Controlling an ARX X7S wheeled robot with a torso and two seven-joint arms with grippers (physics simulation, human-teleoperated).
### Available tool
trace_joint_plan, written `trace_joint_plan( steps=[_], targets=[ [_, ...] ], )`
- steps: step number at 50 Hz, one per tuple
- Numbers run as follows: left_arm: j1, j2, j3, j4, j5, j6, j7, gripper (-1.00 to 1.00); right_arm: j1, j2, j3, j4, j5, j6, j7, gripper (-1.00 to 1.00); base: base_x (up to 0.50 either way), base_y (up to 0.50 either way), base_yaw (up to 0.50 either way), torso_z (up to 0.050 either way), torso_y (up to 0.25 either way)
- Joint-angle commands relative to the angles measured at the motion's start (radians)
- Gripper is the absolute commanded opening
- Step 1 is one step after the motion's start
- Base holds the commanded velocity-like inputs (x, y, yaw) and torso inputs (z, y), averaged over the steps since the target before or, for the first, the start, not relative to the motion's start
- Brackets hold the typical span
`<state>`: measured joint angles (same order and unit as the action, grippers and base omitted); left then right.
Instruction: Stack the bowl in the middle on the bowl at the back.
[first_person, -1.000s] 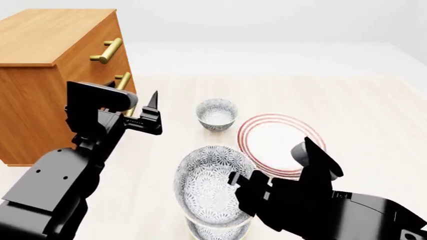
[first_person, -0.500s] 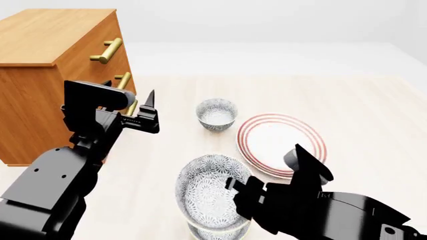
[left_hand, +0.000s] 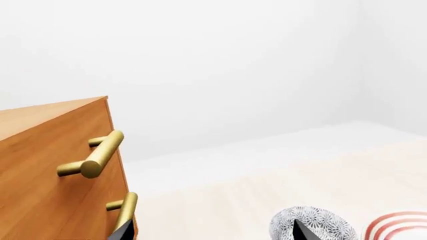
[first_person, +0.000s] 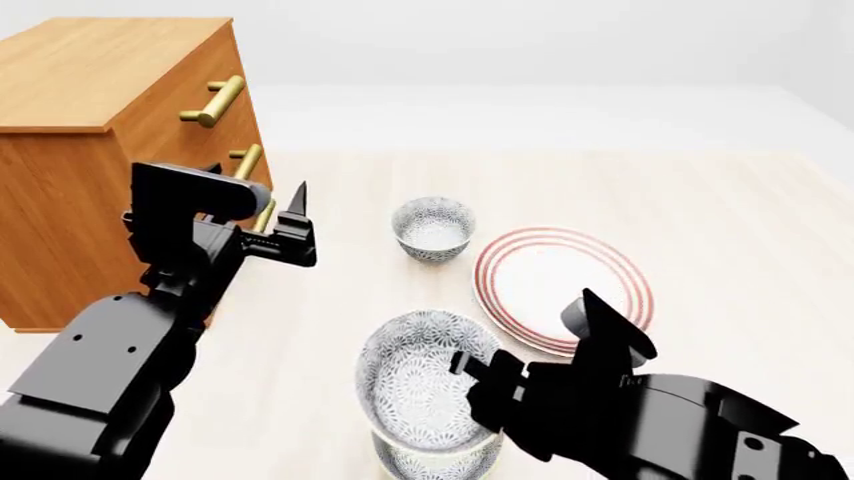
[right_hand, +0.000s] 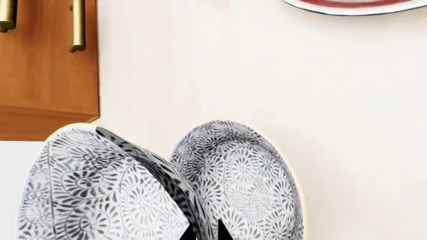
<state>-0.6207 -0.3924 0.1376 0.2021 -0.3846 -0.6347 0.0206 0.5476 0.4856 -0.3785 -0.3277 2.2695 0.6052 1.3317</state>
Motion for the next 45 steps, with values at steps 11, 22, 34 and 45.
trace_joint_plan(
  steps=[11,22,34,45],
  targets=[
    [0.001,-0.003,0.005,-0.018,0.0,0.012,-0.001,1.0,0.017,0.004,-0.012,0.036,-0.036,-0.014,-0.019,-1.0,0.0,0.0,0.0,0.0,0.0],
    [0.004,-0.006,0.002,-0.021,-0.002,0.015,-0.004,1.0,0.014,0.001,-0.024,0.051,-0.044,-0.018,-0.027,-1.0,0.0,0.0,0.0,0.0,0.0],
    [0.007,-0.009,0.002,-0.021,-0.005,0.017,-0.007,1.0,0.003,0.005,-0.035,0.056,-0.043,-0.02,-0.034,-1.0,0.0,0.0,0.0,0.0,0.001],
    [0.008,-0.011,0.004,-0.023,-0.006,0.021,-0.007,1.0,-0.003,0.011,-0.042,0.063,-0.054,-0.024,-0.041,-1.0,0.0,0.0,0.0,0.0,0.0]
  ],
)
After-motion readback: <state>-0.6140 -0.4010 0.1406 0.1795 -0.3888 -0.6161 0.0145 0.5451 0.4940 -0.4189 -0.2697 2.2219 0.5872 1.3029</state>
